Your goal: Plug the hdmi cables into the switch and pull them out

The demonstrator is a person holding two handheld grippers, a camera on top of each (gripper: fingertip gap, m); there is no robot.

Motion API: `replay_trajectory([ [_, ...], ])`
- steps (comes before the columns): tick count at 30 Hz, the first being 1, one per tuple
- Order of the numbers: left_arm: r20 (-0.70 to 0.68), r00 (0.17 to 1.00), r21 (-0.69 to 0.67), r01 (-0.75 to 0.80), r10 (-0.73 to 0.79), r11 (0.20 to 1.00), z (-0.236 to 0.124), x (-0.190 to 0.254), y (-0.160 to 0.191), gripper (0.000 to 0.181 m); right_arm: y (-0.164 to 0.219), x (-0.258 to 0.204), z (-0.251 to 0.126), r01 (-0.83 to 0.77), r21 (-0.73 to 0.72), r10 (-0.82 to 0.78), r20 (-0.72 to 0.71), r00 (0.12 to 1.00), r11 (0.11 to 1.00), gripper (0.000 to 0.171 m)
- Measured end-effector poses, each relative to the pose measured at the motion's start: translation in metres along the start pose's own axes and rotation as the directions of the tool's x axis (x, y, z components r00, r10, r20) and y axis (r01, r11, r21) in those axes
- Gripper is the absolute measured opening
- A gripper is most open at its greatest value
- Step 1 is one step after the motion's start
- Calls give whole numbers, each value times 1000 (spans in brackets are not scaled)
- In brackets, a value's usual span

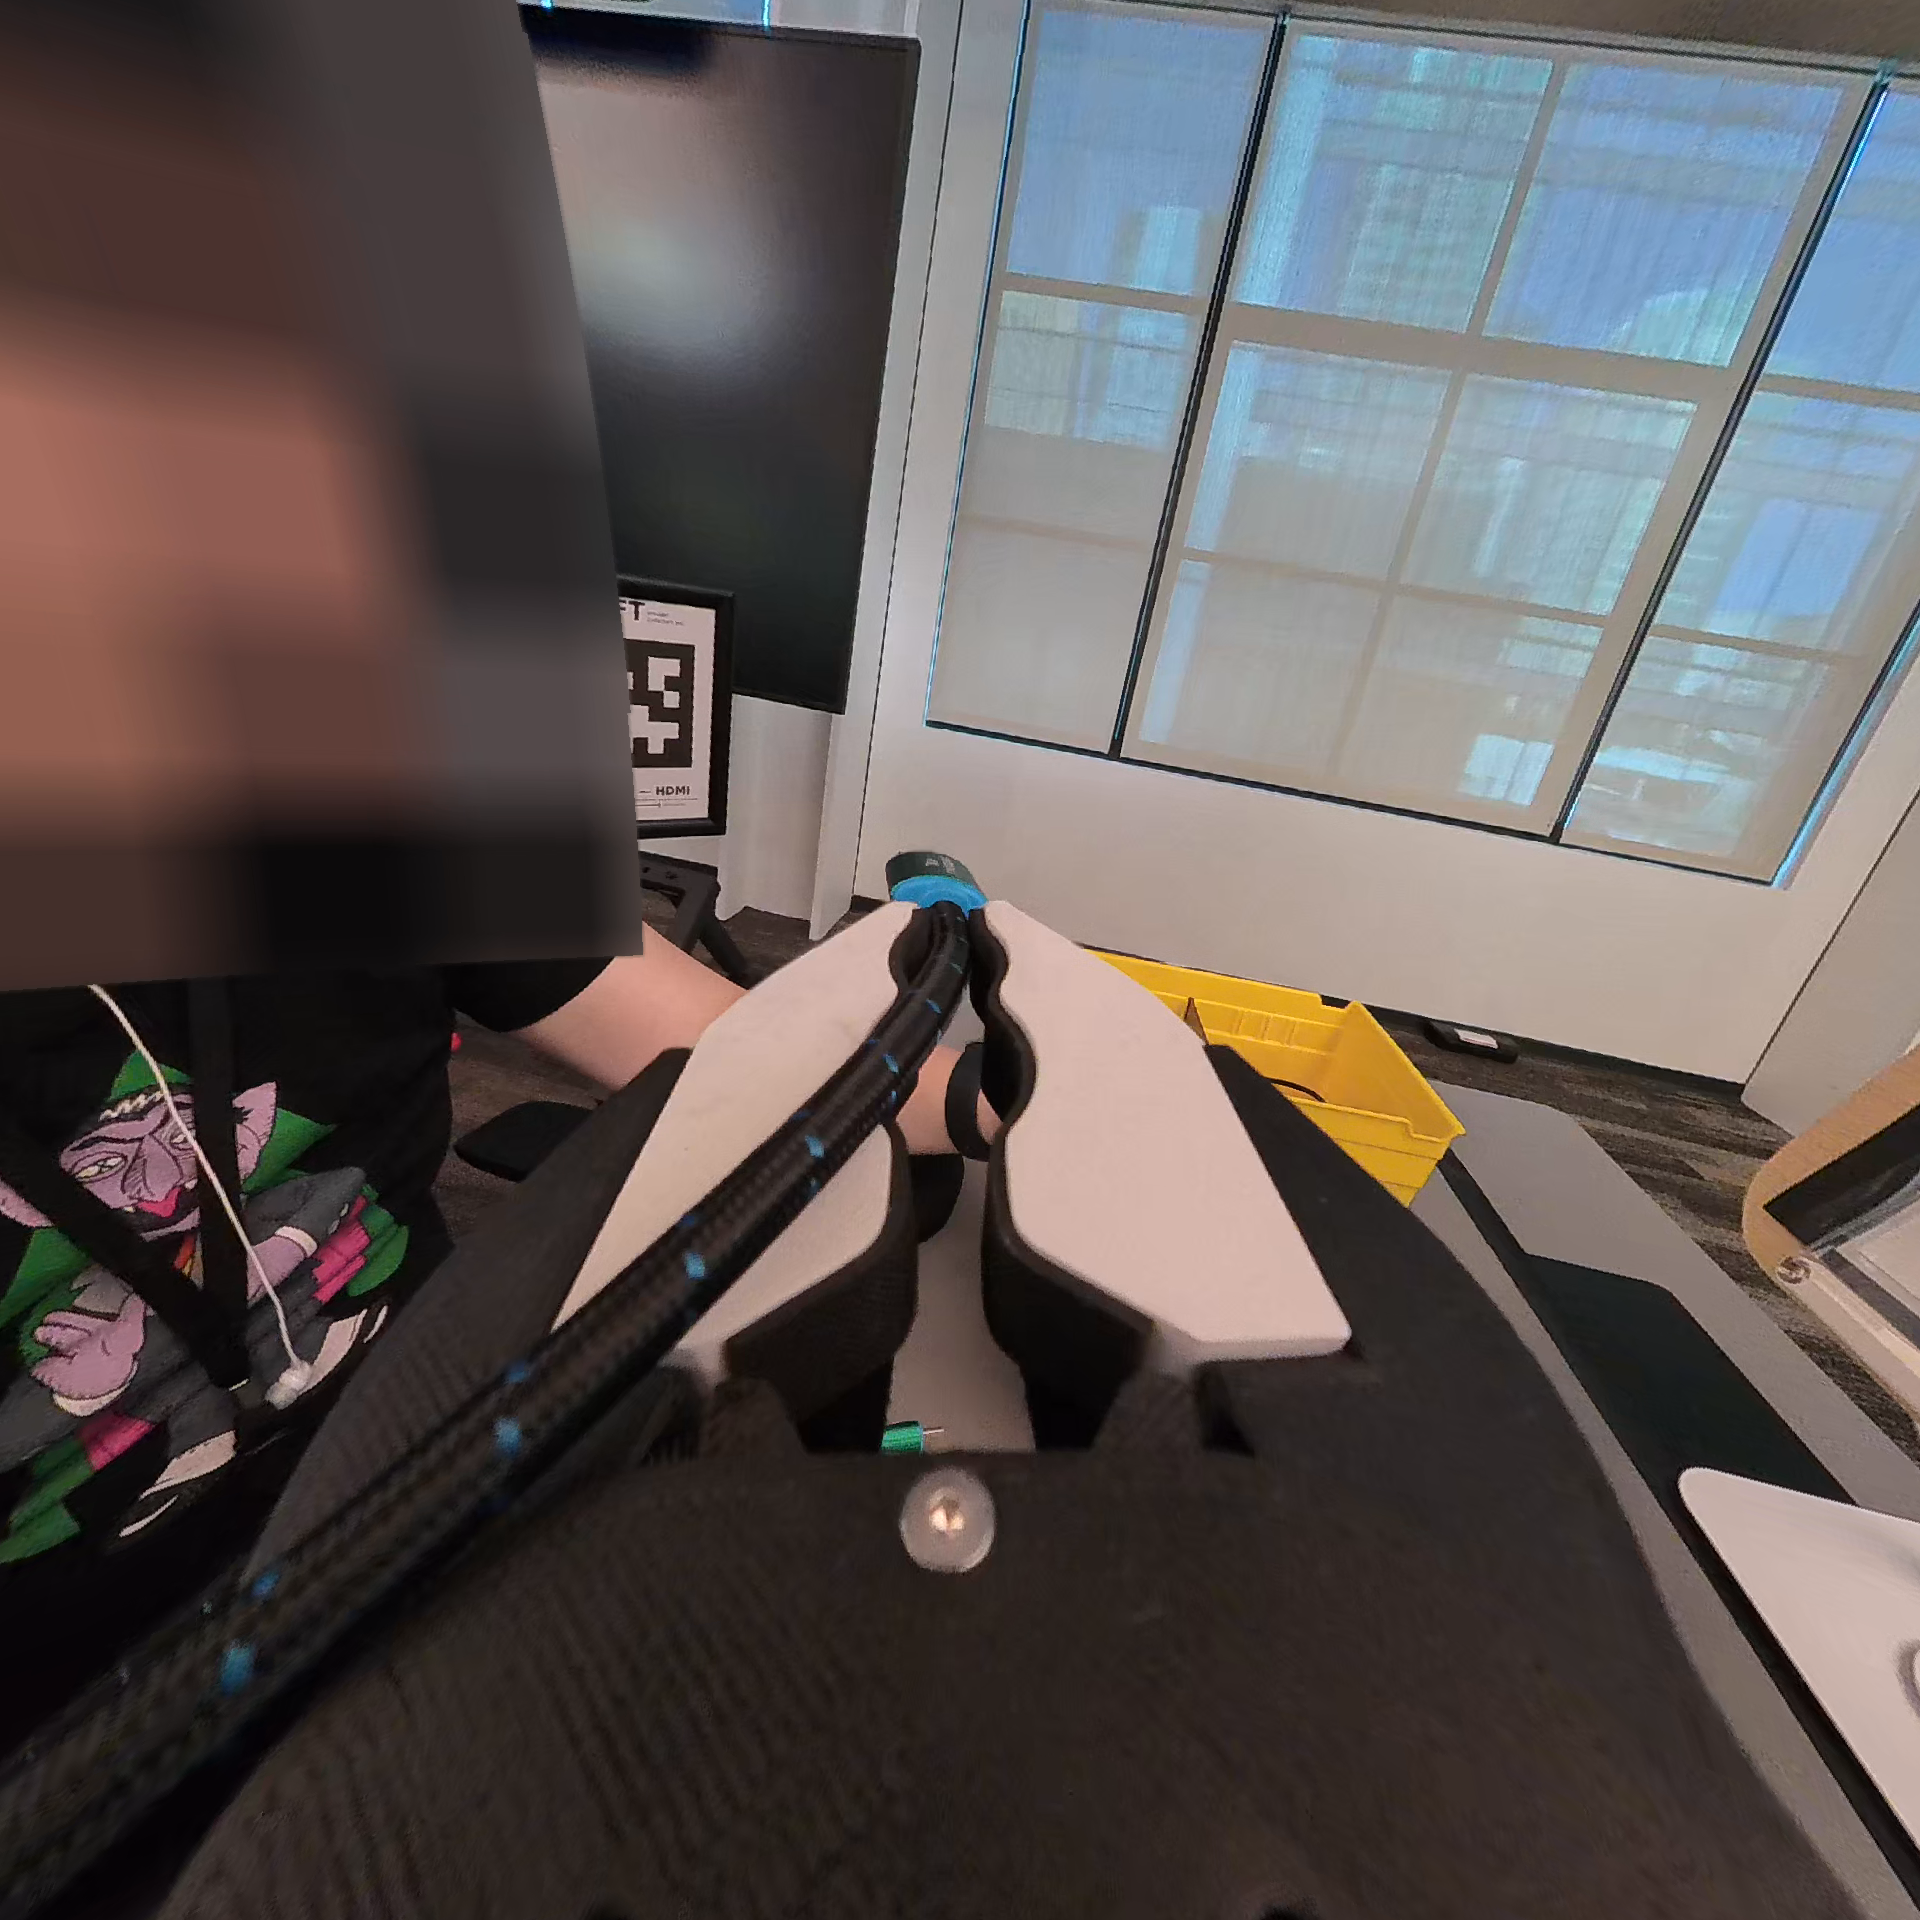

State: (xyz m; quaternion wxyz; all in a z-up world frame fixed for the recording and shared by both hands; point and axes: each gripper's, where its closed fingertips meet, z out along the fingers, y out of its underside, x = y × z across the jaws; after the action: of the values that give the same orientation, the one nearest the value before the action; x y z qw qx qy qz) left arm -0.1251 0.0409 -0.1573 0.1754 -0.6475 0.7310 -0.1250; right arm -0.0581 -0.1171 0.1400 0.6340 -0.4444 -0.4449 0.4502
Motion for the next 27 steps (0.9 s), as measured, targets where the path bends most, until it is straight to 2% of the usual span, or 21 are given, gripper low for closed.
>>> replay_trajectory([
  [5,-16,999,4,-40,40,999,1,1,-3,26,5,2,1,-13,-11,13,-5,1000,1000,8],
  [10,-35,999,27,16,-15,1000,-1,-4,-9,25,15,11,1,-30,-47,29,-39,999,998,8],
  [16,-126,990,265,92,-60,960,-33,-6,-36,23,25,35,-7,-44,-131,19,-189,982,990,8],
  [21,-180,977,523,-2,112,852,-77,13,-62,22,17,43,-17,23,-226,-95,-313,945,974,8],
  [27,-114,960,658,-121,257,743,-120,29,-72,22,-19,40,-36,65,-198,-147,-433,889,978,8],
])
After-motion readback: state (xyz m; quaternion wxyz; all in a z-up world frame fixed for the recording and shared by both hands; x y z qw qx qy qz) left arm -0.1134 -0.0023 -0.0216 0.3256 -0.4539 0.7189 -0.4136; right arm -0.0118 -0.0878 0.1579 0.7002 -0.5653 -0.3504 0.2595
